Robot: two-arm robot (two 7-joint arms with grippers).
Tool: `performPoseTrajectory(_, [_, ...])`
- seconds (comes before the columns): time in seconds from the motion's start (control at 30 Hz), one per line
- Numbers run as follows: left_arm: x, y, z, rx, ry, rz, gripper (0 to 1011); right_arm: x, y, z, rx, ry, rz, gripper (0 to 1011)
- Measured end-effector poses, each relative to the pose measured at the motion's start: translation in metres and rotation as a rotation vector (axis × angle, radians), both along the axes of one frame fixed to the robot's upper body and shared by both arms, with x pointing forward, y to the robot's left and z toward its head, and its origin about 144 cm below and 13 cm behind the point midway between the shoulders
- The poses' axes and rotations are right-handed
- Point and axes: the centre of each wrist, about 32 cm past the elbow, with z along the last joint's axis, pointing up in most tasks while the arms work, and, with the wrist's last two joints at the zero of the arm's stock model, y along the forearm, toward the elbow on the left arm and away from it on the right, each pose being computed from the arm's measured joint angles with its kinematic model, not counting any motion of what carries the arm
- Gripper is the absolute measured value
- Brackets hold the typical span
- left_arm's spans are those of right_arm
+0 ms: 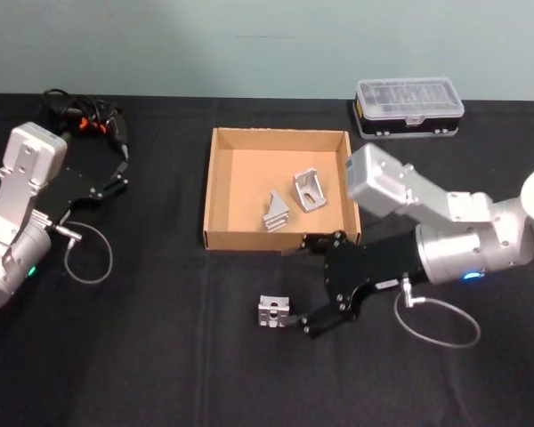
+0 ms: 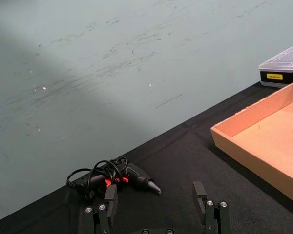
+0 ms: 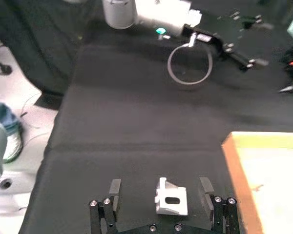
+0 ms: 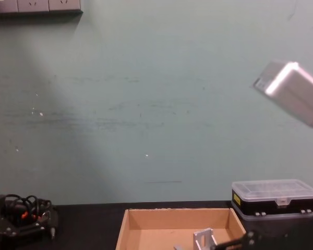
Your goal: Use one hand to pick up the angle iron from the table and place it into the box.
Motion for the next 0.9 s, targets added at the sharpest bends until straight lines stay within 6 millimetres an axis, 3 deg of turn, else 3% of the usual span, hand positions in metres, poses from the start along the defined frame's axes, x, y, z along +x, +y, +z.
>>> performPoseTrajectory(0.9, [0.0,0.0,0.0,0.0,0.0,0.0,1000,0.015,0.026,-0.027,-0.102,0.042,0.019,1003])
